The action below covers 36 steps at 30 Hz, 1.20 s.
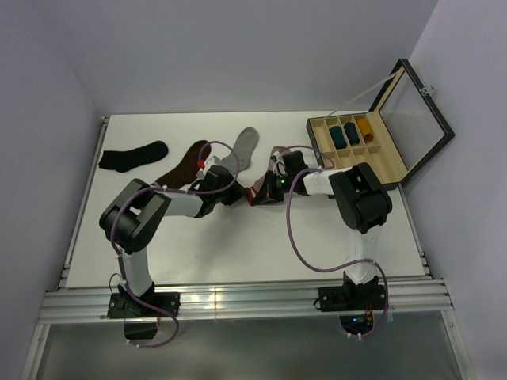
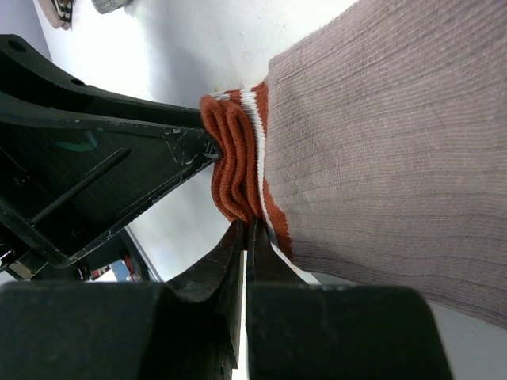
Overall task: Roll the socks
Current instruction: Roll the sock at the center of the board.
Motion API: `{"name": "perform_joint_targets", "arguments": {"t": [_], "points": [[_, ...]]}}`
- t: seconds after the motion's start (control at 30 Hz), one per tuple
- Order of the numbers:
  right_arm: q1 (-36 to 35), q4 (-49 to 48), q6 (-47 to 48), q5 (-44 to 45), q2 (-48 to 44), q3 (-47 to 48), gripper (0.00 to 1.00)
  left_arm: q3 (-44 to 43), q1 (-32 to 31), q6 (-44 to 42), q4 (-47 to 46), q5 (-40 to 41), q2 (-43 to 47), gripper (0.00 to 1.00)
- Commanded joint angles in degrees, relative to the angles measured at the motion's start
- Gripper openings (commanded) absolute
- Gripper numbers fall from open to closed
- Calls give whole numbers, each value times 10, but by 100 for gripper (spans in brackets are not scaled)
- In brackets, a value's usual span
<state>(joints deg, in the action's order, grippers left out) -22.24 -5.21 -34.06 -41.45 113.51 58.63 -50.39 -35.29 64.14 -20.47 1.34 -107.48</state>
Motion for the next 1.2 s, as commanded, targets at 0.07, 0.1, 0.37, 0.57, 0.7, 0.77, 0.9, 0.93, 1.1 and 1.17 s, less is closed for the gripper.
{"name": "perform_joint_targets", "arguments": {"t": [0.07,0.1,0.37,0.57,0.7,0.77,0.9,0.93,1.1,1.17], "points": [[4,17,8,30,14,13,0,-24,0,-4,59,22,-26,33],[3,18,8,30,14,14,0,-26,0,-3,74,25,-28,33],[3,29,9,38,11,17,5,-70,-8,4,181,86,-47,27],[-1,38,23,71,-30,6,28,-127,-24,-3,284,133,-80,18],[-16,29,44,131,-94,-20,35,-135,-31,-6,306,149,-80,15],[-22,12,43,173,-122,-48,36,-135,-31,-6,309,152,-77,15],[-29,-26,45,195,-160,-68,38,-139,-35,-11,321,154,-73,13],[-34,-25,50,201,-163,-63,38,-139,-35,-11,326,155,-70,13],[-70,-13,76,245,-160,-42,39,-125,-40,-13,337,169,-50,12],[-76,-17,70,247,-140,-32,38,-119,-40,-13,335,171,-41,12]]}}
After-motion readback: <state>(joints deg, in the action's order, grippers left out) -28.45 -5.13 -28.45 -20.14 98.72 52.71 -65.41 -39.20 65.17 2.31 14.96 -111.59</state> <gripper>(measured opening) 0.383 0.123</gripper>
